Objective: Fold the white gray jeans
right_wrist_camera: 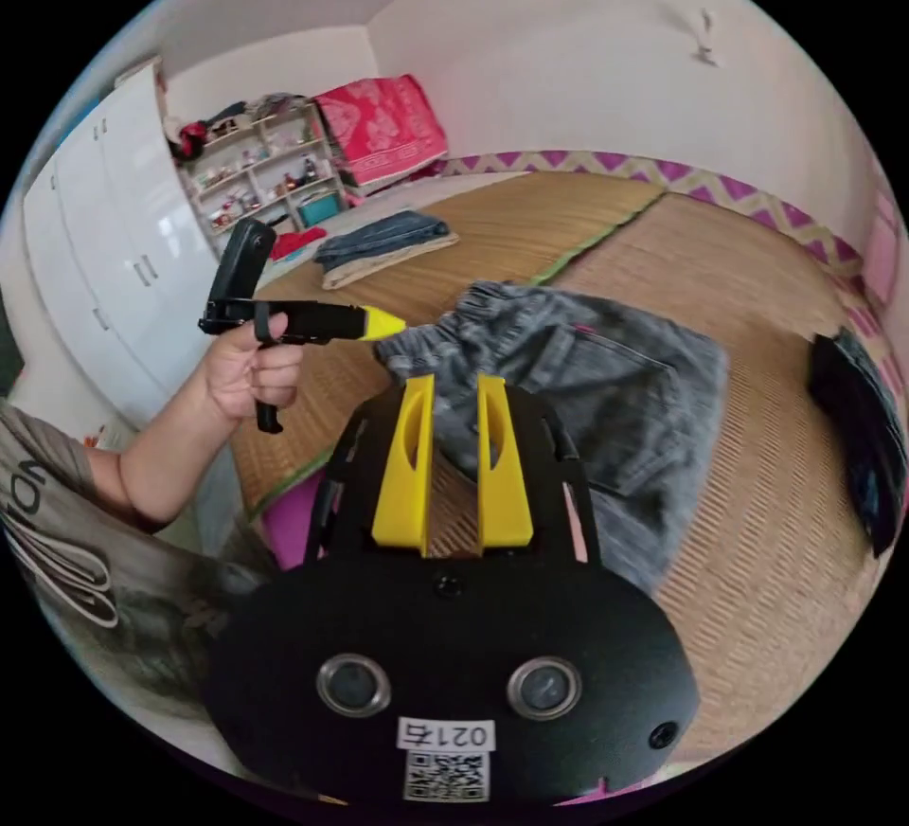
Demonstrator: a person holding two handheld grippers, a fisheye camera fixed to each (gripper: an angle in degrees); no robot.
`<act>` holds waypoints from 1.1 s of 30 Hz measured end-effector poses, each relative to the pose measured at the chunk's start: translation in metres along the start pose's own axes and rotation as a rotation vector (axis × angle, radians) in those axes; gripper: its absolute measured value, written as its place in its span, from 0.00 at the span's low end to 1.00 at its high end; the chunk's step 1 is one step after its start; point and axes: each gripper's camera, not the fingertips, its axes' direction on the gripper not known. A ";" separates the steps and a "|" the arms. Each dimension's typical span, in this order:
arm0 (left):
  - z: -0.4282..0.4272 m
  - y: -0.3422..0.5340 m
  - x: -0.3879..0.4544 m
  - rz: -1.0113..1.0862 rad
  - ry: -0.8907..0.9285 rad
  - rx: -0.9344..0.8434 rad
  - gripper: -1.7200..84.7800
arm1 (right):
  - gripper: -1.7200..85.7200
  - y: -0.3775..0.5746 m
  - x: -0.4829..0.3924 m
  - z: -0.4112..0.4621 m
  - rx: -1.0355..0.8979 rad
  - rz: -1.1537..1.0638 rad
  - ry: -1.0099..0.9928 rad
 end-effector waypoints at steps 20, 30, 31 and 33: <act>0.108 0.034 -0.035 -0.080 -0.031 -0.283 0.01 | 0.02 0.146 0.119 0.045 -0.374 0.077 0.085; 0.060 -0.001 -0.064 -0.285 -0.138 -0.120 0.01 | 0.15 0.169 0.272 -0.003 -0.179 0.285 0.055; 0.060 -0.003 -0.071 -0.304 -0.114 -0.125 0.01 | 0.16 0.174 0.301 0.006 -0.187 0.349 -0.056; 0.063 -0.003 -0.100 -0.385 -0.081 -0.143 0.01 | 0.17 0.185 0.343 0.017 -0.165 0.458 -0.214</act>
